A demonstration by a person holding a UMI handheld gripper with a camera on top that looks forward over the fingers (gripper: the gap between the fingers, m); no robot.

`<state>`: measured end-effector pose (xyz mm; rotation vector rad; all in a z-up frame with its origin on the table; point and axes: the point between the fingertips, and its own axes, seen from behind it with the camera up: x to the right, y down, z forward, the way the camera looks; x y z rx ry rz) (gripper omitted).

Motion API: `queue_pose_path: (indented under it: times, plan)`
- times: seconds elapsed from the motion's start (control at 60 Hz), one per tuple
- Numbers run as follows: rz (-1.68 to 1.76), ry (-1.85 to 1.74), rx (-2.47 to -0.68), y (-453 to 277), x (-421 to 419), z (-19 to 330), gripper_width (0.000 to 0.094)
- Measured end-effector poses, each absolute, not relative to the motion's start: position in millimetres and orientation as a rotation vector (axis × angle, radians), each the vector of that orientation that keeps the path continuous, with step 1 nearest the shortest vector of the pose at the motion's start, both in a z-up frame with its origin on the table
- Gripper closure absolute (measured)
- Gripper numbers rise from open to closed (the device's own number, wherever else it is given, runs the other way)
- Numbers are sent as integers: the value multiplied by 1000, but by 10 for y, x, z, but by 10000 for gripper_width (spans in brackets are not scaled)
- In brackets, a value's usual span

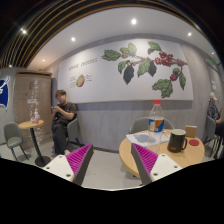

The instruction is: Pour water

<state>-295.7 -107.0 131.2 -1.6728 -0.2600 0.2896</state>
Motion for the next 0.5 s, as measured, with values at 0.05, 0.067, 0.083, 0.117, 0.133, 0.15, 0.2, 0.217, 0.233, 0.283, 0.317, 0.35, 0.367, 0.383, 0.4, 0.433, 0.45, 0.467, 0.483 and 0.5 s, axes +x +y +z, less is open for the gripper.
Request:
queue_pose_path:
  times: [0.05, 0.067, 0.083, 0.117, 0.133, 0.15, 0.2, 0.217, 0.233, 0.283, 0.317, 0.35, 0.367, 0.383, 0.4, 0.433, 0.45, 0.467, 0.483, 0.5]
  plan:
    - [279, -248, -1671, -1106, -2836, 1327, 120]
    - [273, -242, -1670, -1090, -2809, 1322, 120]
    - [265, -237, -1670, -1070, -2776, 1318, 122]
    - [247, -222, -1668, -950, -2755, 1295, 120]
    - [241, -217, -1667, -908, -2662, 1297, 120]
    - [240, -217, -1666, -817, -2437, 1318, 120]
    - [219, -194, -1666, -714, -2330, 1320, 120]
    - [213, -187, -1667, -678, -2295, 1316, 119]
    - [206, -180, -1667, -640, -2255, 1312, 120]
    - [180, -154, -1666, -507, -2115, 1303, 121]
    - [156, -130, -1664, -466, -2103, 1288, 119]
    - [152, -125, -1657, -272, -1822, 1341, 113]
    - [144, -118, -1654, -214, -1785, 1338, 112]
    - [135, -111, -1651, -157, -1747, 1339, 112]
    - [127, -105, -1647, -97, -1711, 1341, 111]
    - [114, -97, -1641, 64, -1609, 1359, 112]
    - [108, -94, -1638, 118, -1589, 1362, 113]
    - [102, -91, -1636, 180, -1570, 1358, 111]
    - [97, -89, -1637, 246, -1544, 1347, 113]
    - [91, -85, -1641, 314, -1523, 1332, 111]
